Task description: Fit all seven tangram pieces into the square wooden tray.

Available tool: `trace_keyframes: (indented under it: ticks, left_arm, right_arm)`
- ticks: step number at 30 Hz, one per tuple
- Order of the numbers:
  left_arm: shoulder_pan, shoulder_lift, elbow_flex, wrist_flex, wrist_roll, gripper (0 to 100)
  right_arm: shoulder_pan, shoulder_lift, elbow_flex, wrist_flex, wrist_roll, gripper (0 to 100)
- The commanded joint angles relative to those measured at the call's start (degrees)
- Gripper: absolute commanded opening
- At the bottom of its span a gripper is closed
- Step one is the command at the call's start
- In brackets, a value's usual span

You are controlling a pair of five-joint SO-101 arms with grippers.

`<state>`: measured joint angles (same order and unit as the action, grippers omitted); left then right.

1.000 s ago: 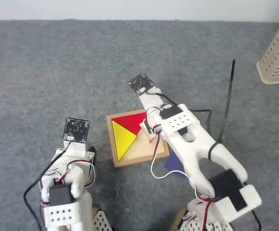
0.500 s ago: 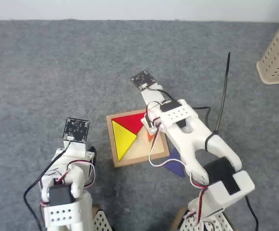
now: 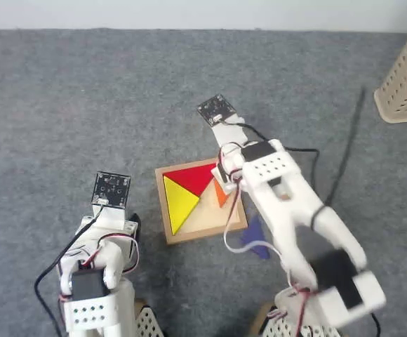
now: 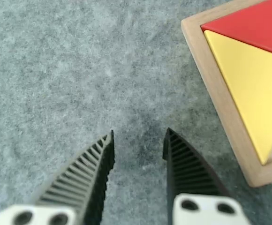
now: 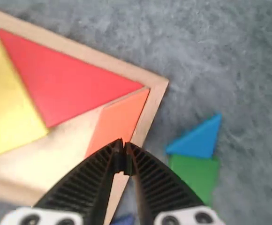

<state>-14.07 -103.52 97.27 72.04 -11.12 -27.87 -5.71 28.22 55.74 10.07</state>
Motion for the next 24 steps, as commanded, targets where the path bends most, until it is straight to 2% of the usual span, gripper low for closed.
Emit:
trace_keyframes:
  ticks: [1, 5, 9, 12, 17, 19, 24]
  left_arm:
    - [0.1, -1.1, -0.7, 0.4, -0.1, 17]
    - [0.1, -1.1, -0.7, 0.4, -0.1, 17]
    - [0.1, -1.1, -0.7, 0.4, -0.1, 17]
    - [0.1, -1.1, -0.7, 0.4, -0.1, 17]
    - [0.1, -1.1, -0.7, 0.4, -0.1, 17]
    - [0.1, -1.1, -0.7, 0.4, -0.1, 17]
    - [0.1, -1.1, -0.7, 0.4, -0.1, 17]
  right_arm:
    - [2.7, -11.9, -3.3, 7.3, 2.4, 0.6]
    - [9.5, -16.2, -3.3, 12.0, 5.1, 0.6]
    - [17.2, -13.7, -1.5, 13.6, 6.3, 0.6]
    - [18.1, -10.3, 1.9, 13.8, 14.9, 1.7]
    - [18.2, -5.9, 5.5, 13.5, 26.3, 13.8]
    - [18.2, -5.1, 5.6, 13.4, 30.5, 15.5]
    - [20.0, -2.9, 5.9, 9.0, 36.2, 15.8]
